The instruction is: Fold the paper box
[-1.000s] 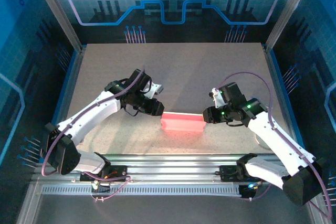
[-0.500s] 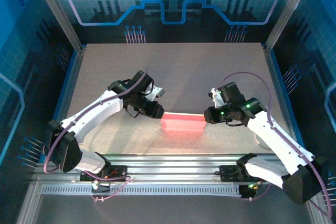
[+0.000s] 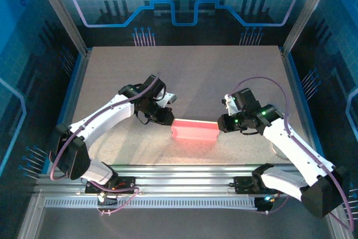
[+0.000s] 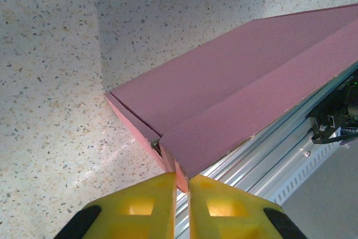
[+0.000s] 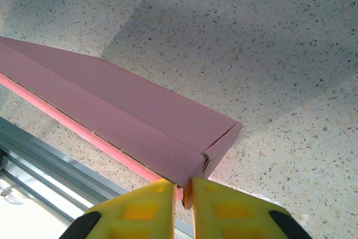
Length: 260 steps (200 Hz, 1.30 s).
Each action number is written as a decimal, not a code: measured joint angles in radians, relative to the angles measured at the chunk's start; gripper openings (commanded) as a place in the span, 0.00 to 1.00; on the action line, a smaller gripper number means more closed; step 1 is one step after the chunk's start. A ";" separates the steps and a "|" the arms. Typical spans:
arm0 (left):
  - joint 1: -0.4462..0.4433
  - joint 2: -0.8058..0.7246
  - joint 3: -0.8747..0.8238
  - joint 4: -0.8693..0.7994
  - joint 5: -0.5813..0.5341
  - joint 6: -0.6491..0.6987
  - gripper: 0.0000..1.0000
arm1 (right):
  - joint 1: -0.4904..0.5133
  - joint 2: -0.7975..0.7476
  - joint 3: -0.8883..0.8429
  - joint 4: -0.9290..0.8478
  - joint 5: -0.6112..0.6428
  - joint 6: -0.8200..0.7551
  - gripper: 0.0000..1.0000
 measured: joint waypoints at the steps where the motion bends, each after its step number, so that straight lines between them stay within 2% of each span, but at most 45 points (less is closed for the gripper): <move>1: 0.000 0.000 0.000 0.000 0.000 0.000 0.14 | 0.000 0.000 0.000 0.000 0.000 0.000 0.17; 206: -0.002 0.000 -0.018 0.023 0.003 -0.041 0.10 | 0.001 0.023 0.010 0.009 0.008 0.048 0.13; 260: -0.003 -0.002 -0.022 0.024 0.003 -0.041 0.10 | 0.008 -0.019 -0.034 0.043 0.026 0.048 0.13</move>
